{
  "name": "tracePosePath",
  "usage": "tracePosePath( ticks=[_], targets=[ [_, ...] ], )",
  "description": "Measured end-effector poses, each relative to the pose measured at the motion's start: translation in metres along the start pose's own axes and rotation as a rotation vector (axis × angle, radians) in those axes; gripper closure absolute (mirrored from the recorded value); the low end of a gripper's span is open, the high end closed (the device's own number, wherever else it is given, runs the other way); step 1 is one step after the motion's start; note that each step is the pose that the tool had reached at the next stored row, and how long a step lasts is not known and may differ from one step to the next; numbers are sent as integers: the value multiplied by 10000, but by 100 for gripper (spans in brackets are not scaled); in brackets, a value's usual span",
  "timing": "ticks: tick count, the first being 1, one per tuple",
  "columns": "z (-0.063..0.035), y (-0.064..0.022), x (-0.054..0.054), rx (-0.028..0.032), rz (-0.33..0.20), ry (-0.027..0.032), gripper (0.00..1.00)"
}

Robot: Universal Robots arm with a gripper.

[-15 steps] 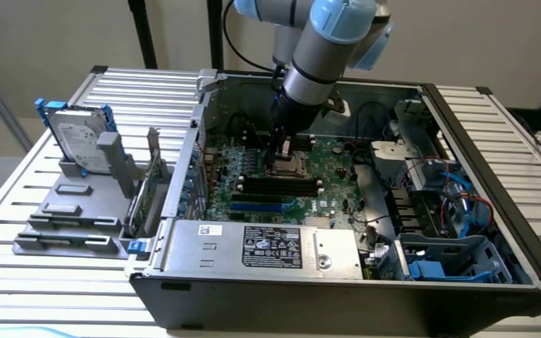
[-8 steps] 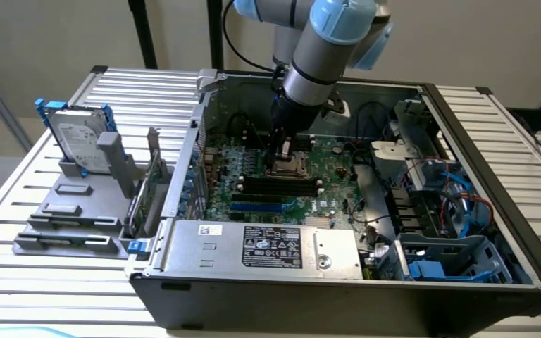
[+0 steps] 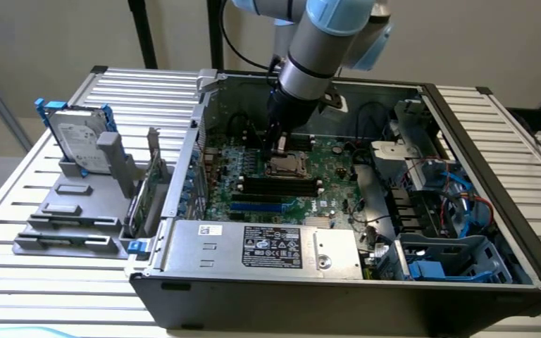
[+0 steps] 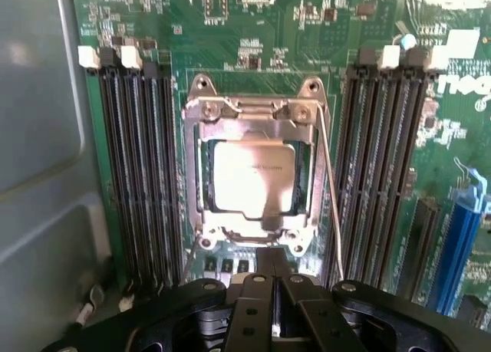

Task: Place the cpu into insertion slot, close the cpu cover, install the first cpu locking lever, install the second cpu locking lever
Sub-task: 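Close the cpu cover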

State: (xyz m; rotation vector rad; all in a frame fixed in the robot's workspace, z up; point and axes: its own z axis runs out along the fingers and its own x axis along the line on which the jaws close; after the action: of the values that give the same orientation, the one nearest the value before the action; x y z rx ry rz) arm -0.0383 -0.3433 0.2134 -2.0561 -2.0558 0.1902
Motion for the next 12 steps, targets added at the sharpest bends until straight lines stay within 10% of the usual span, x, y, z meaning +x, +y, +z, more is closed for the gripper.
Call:
tracePosePath(
  ticks=[6, 12],
  targets=[
    [15, -202, -56, 0, 0, -1, 89],
    [15, -220, -57, 0, 0, -1, 89]
  ],
)
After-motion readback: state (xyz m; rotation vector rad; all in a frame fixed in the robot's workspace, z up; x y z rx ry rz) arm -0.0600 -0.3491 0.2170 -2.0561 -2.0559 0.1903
